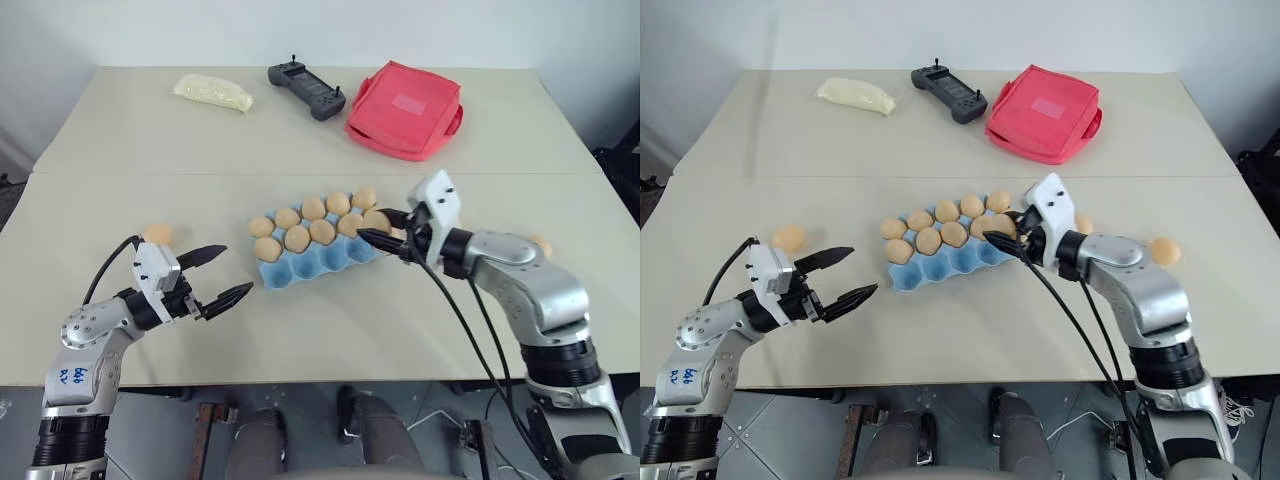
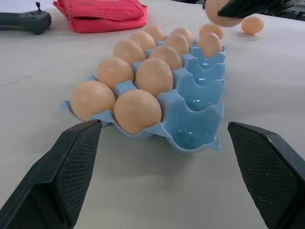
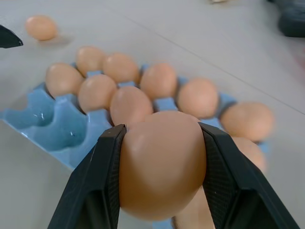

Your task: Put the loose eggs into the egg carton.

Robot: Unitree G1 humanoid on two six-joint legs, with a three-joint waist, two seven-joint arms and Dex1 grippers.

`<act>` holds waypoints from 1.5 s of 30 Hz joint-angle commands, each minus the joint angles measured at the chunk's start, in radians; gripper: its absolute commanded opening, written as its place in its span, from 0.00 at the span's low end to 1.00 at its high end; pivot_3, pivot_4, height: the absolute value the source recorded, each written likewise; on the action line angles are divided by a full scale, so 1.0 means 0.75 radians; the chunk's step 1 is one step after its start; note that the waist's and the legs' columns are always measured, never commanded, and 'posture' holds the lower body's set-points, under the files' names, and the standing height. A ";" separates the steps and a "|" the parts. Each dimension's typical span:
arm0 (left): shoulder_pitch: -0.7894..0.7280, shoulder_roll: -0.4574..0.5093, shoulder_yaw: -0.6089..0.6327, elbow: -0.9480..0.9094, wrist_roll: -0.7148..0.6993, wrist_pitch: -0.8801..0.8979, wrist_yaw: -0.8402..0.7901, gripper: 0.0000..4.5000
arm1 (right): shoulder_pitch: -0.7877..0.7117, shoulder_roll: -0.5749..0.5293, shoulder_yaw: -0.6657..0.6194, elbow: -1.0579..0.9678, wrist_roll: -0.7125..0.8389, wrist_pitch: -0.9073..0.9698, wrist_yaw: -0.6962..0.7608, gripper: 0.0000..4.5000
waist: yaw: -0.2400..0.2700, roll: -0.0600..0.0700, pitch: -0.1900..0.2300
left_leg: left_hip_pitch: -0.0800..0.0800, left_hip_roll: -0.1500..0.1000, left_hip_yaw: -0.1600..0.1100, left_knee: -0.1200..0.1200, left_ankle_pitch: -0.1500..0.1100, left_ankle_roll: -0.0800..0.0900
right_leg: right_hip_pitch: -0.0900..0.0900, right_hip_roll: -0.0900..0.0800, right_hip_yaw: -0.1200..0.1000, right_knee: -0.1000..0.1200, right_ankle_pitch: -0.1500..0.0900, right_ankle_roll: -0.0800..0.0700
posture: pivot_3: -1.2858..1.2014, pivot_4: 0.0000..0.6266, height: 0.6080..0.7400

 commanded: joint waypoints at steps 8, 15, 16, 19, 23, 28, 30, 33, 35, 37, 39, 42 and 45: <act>0.066 0.002 0.048 -0.086 -0.018 -0.032 0.039 1.00 | -0.060 0.088 0.091 0.149 -0.078 -0.128 0.055 0.88 | 0.001 0.000 0.000 | 0.000 0.000 0.000 0.000 -0.001 0.000 | 0.000 -0.001 -0.001 0.000 0.000 0.000 | 0.52 0.24 1.00; 0.063 0.002 0.043 -0.101 -0.023 -0.026 0.049 1.00 | -0.058 0.018 0.027 0.070 -0.042 -0.097 0.097 0.99 | 0.001 0.000 0.000 | 0.000 0.001 0.000 0.001 -0.001 0.000 | 0.000 -0.002 -0.001 0.001 0.000 0.000 | 0.52 0.24 1.00; 0.059 0.002 0.041 -0.101 -0.023 -0.024 0.050 1.00 | -0.045 -0.010 0.003 0.045 -0.034 -0.099 0.108 0.99 | 0.002 0.000 0.000 | 0.000 0.000 0.000 0.001 -0.001 0.000 | 0.000 -0.002 -0.001 0.001 0.000 0.000 | 0.52 0.24 1.00; 0.037 0.001 0.030 -0.091 -0.025 -0.023 0.044 1.00 | 0.031 -0.117 -0.101 -0.042 -0.016 -0.122 0.136 0.99 | 0.006 0.000 0.000 | 0.000 0.000 0.000 0.000 -0.002 0.000 | 0.000 -0.002 -0.001 0.000 0.000 0.000 | 0.52 0.24 1.00; 0.005 -0.002 0.010 -0.065 -0.021 -0.024 0.027 1.00 | 0.161 -0.250 -0.260 -0.098 0.003 -0.122 0.152 0.99 | 0.009 0.000 0.000 | -0.001 0.000 0.001 0.001 -0.003 0.000 | 0.000 -0.001 -0.002 -0.002 0.000 0.001 | 0.52 0.24 1.00; -0.044 -0.010 -0.019 -0.023 -0.013 -0.026 0.007 1.00 | 0.393 -0.390 -0.463 -0.136 0.033 -0.104 0.186 0.99 | 0.008 0.000 0.000 | 0.000 -0.001 0.001 0.000 -0.003 0.001 | 0.001 0.000 -0.001 -0.003 0.000 0.002 | 0.52 0.24 1.00; -0.064 -0.014 -0.031 -0.002 -0.010 -0.030 -0.003 1.00 | 0.512 -0.431 -0.560 -0.145 0.041 -0.110 0.205 0.99 | 0.007 0.000 0.000 | 0.000 0.000 0.002 0.000 -0.004 0.000 | 0.001 0.000 -0.001 -0.004 0.000 0.002 | 0.52 0.24 1.00; -0.085 -0.018 -0.044 0.022 -0.008 -0.034 -0.017 1.00 | 0.655 -0.464 -0.672 -0.155 0.052 -0.117 0.223 0.99 | 0.006 0.000 0.000 | 0.000 0.000 0.002 0.000 -0.004 0.000 | 0.001 0.003 0.000 -0.004 0.000 0.002 | 0.52 0.24 1.00; -0.096 -0.020 -0.050 0.033 -0.007 -0.037 -0.027 1.00 | 0.743 -0.472 -0.742 -0.164 0.060 -0.119 0.237 0.99 | 0.004 0.000 0.000 | 0.001 0.000 0.004 0.000 -0.004 0.000 | 0.001 0.005 0.001 -0.004 0.000 0.002 | 0.52 0.24 1.00; -0.114 -0.023 -0.058 0.049 -0.005 -0.039 -0.036 1.00 | 0.815 -0.470 -0.806 -0.169 0.060 -0.118 0.238 0.99 | 0.006 0.000 0.000 | 0.002 0.000 0.005 0.001 -0.003 0.001 | 0.001 0.006 0.001 -0.005 -0.001 0.003 | 0.52 0.24 1.00; -0.128 -0.025 -0.066 0.062 -0.002 -0.041 -0.044 1.00 | 0.846 -0.463 -0.834 -0.180 0.067 -0.116 0.228 0.99 | 0.005 0.000 0.000 | 0.002 0.000 0.005 0.001 -0.003 0.002 | 0.001 0.007 0.002 -0.005 -0.001 0.003 | 0.52 0.24 1.00; -0.141 -0.027 -0.071 0.074 0.001 -0.044 -0.052 1.00 | 0.850 -0.452 -0.829 -0.196 0.076 -0.108 0.213 0.99 | 0.001 0.000 0.000 | 0.002 0.000 0.010 0.001 -0.003 0.002 | 0.002 0.008 0.005 -0.007 0.001 0.005 | 0.52 0.24 1.00; -0.149 -0.028 -0.072 0.082 0.002 -0.049 -0.057 1.00 | 0.832 -0.437 -0.798 -0.207 0.084 -0.102 0.193 0.99 | 0.002 0.000 0.000 | 0.003 0.001 0.011 0.001 -0.005 -0.002 | 0.003 0.014 0.008 -0.009 -0.001 0.008 | 0.52 0.24 1.00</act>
